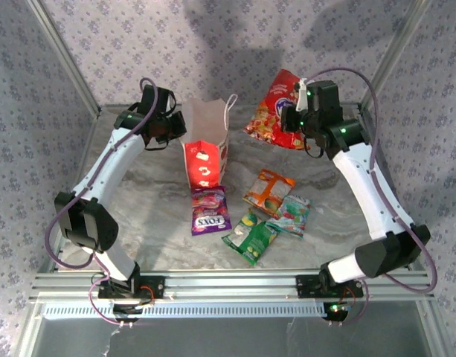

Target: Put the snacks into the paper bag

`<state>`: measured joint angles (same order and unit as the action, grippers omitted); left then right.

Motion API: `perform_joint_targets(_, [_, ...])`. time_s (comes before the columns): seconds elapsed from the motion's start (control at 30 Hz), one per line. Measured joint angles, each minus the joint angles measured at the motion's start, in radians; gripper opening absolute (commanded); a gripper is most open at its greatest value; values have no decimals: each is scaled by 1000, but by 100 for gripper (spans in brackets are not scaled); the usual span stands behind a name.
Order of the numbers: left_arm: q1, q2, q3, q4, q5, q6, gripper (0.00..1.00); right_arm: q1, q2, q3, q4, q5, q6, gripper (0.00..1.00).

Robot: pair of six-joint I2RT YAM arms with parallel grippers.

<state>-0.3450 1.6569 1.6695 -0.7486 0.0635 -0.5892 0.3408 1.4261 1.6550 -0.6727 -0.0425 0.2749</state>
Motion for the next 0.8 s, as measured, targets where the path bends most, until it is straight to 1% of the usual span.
perform_joint_targets(0.2, [8, -1, -36, 35, 12, -7, 2, 38, -57, 27, -3, 45, -11, 0])
perform_joint_targets(0.4, [10, -16, -75, 69, 37, -23, 2, 67, -66, 59, -5, 65, -14, 0])
perform_joint_targets(0.57, [12, -32, -83, 98, 54, -27, 5, 127, -64, 101, -5, 65, -30, 0])
perform_joint_targets(0.8, [12, -38, -83, 99, 74, -30, 13, 214, -54, 159, 28, 63, -56, 0])
